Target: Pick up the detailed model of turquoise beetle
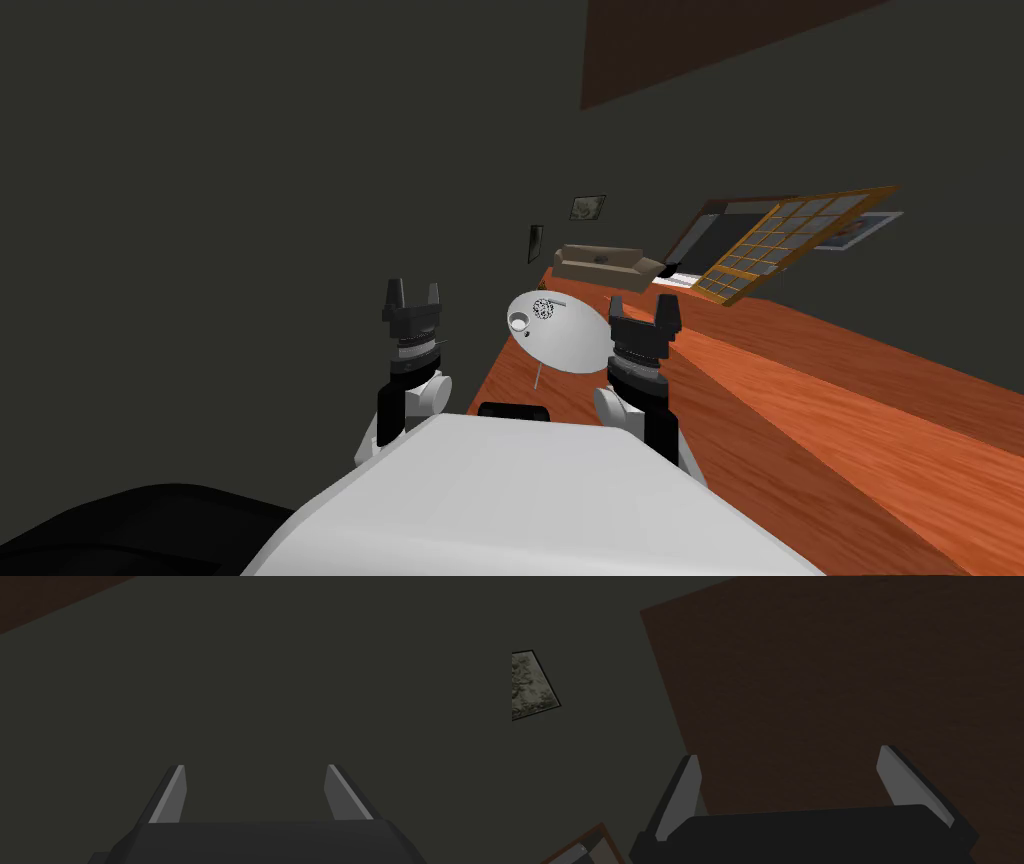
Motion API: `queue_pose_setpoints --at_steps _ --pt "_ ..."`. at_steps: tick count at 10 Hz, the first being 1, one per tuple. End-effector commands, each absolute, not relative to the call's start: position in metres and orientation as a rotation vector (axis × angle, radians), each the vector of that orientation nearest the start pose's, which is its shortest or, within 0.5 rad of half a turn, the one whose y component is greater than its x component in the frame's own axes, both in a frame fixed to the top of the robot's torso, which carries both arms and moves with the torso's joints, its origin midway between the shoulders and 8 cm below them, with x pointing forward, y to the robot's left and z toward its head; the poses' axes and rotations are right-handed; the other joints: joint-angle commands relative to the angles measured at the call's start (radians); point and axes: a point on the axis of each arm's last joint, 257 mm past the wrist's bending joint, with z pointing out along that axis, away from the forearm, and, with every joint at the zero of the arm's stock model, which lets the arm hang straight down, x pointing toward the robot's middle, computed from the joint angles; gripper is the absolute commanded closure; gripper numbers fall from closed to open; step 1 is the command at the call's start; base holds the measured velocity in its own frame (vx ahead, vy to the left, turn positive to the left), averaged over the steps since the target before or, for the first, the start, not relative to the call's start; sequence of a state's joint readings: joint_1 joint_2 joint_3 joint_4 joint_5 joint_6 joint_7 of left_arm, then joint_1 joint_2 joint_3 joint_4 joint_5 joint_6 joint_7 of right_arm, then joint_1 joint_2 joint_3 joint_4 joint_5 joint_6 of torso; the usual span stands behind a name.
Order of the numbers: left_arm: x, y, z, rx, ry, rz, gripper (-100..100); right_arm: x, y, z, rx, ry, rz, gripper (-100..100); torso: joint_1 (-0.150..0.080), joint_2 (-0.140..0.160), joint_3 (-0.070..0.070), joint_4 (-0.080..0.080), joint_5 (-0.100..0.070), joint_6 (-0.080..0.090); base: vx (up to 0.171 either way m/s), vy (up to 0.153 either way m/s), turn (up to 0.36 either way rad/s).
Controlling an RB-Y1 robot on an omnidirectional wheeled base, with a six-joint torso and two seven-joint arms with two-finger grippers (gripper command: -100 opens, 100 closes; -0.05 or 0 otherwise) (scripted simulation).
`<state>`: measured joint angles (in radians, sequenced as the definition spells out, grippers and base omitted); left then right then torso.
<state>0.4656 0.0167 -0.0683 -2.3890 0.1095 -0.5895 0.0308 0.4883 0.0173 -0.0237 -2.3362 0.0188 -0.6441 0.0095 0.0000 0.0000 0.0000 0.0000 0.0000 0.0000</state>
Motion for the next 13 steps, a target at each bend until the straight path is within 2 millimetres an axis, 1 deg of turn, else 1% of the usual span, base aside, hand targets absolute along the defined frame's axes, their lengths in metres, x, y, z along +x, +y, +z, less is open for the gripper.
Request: queue_pose_setpoints --at_steps 1,3,6,7,8,10,11,12,13 --pt "0.304 0.261 0.095 -0.547 0.388 -1.529 0 0.321 -0.273 0.060 0.471 0.555 1.250 -100 0.000 0.000 0.000 0.000 0.000 0.000 -0.051 -0.015 0.164" --pt "0.304 0.261 0.095 -0.547 0.388 -1.529 0 0.339 -0.272 0.040 0.471 0.641 1.186 -100 -0.002 0.005 0.003 0.001 0.000 0.000 -0.088 -0.023 0.155" --pt "0.304 0.261 0.095 -0.547 0.388 -1.529 0 0.371 -0.278 0.001 0.472 0.794 1.046 -100 -0.002 0.005 0.003 0.001 -0.001 0.000 -0.070 -0.027 0.174" --pt "0.304 0.261 0.095 -0.547 0.388 -1.529 0 0.383 -0.282 -0.016 0.471 0.848 0.990 -100 -0.003 0.004 0.002 0.001 -0.001 0.000 -0.067 -0.029 0.211" --pt "0.304 0.261 0.095 -0.547 0.388 -1.529 0 0.386 -0.283 -0.021 0.482 0.860 0.986 -100 -0.003 0.004 0.002 0.001 -0.001 0.000 -0.045 -0.025 0.054" --pt "0.304 0.261 0.095 -0.547 0.388 -1.529 0 0.408 -0.294 -0.052 0.475 0.968 0.860 -100 -0.002 0.003 0.002 0.001 -0.001 0.000 -0.052 -0.019 0.186" --pt "0.304 0.261 0.095 -0.547 0.388 -1.529 0 0.411 -0.296 -0.062 0.491 0.985 0.855 -100 -0.002 0.003 0.002 0.001 -0.001 0.000 -0.038 -0.022 0.104" --pt "0.304 0.261 0.095 -0.547 0.388 -1.529 0 0.422 -0.304 -0.084 0.495 1.049 0.784 -100 -0.002 0.002 0.001 0.001 0.000 0.000 -0.034 -0.023 0.180" --pt "0.304 0.261 0.095 -0.547 0.388 -1.529 0 0.423 -0.305 -0.084 0.495 1.050 0.783 -100 -0.002 0.002 0.001 0.000 -0.001 0.000 -0.029 -0.021 0.083"
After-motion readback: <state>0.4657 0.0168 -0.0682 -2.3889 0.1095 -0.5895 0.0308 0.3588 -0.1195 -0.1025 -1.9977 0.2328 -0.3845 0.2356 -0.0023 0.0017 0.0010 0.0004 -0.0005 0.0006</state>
